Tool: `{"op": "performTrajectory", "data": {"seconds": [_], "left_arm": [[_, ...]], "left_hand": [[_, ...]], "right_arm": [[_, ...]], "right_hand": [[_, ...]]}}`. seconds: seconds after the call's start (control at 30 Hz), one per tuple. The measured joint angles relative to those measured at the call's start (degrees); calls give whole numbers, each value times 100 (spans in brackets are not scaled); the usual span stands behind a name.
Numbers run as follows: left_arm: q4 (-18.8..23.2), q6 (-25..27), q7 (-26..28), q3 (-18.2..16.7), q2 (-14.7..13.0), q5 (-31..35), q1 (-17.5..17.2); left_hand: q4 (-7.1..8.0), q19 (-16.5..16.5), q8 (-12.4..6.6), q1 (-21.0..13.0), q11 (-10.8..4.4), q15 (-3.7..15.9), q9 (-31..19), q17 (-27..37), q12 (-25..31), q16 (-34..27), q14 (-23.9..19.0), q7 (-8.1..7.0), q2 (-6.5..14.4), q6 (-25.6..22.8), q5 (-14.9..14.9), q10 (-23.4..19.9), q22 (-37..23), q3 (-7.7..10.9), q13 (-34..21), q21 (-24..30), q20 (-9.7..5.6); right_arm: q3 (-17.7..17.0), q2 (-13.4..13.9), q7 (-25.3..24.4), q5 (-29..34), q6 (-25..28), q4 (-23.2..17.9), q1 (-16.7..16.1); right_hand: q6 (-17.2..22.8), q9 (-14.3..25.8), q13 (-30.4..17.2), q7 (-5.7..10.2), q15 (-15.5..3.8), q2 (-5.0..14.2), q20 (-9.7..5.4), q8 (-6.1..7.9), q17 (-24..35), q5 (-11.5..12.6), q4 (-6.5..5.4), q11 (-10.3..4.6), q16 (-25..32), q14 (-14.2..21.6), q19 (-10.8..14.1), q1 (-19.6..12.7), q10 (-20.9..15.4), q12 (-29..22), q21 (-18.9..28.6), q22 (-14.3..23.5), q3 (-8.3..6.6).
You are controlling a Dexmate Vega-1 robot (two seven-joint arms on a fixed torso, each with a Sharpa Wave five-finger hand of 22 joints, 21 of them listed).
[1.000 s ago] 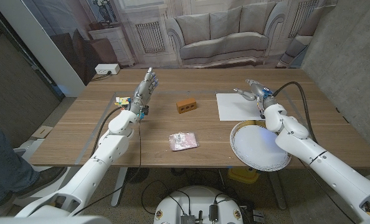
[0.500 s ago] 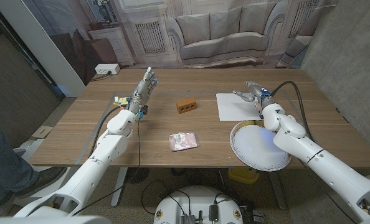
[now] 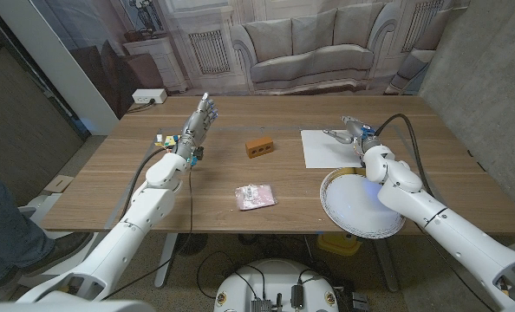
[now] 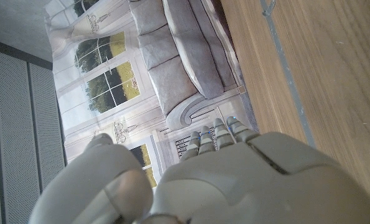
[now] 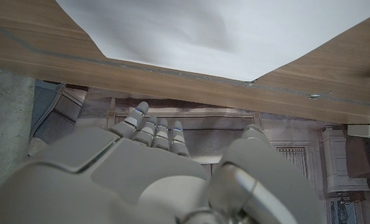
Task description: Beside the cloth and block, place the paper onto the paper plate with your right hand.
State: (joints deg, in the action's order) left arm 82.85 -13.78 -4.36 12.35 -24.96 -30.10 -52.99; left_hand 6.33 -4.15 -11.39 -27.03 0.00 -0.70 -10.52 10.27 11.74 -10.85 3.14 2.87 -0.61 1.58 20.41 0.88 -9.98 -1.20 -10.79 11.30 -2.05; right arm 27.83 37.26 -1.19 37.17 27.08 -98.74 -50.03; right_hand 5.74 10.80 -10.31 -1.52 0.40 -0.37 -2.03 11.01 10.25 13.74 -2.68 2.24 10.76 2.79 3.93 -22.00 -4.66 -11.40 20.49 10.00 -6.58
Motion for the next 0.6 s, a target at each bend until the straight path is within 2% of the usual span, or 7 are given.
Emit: {"op": "performTrajectory", "data": {"seconds": [0.37,0.43,0.6], "left_arm": [[44,2,41,-1,-26,-43,-58],[58,3,55,1,-28,-47,-72],[85,2,83,10,-35,-50,-92]], "left_hand": [[0,0,0,0,0,0,0,0,0,0,0,0,0,0,0,0,0,0,0,0,0],[-17,0,0,1,0,0,0,0,0,0,0,0,0,0,0,0,0,-17,0,0,0],[-24,0,-1,1,0,0,0,0,0,0,0,0,-1,0,0,0,0,-24,0,0,0]], "right_arm": [[74,-32,70,61,43,98,40],[83,-36,80,73,44,130,43],[103,-42,99,94,44,175,57]], "right_hand": [[-27,-1,0,36,20,23,-1,0,0,0,24,-1,0,-20,-44,-23,1,0,-60,0,24],[-40,0,0,123,20,22,-1,0,0,0,24,-32,0,-20,-43,-23,32,0,-60,0,24],[-72,0,0,216,51,-30,-1,0,0,0,48,-41,0,-51,-43,-75,41,0,-120,0,48]]}}
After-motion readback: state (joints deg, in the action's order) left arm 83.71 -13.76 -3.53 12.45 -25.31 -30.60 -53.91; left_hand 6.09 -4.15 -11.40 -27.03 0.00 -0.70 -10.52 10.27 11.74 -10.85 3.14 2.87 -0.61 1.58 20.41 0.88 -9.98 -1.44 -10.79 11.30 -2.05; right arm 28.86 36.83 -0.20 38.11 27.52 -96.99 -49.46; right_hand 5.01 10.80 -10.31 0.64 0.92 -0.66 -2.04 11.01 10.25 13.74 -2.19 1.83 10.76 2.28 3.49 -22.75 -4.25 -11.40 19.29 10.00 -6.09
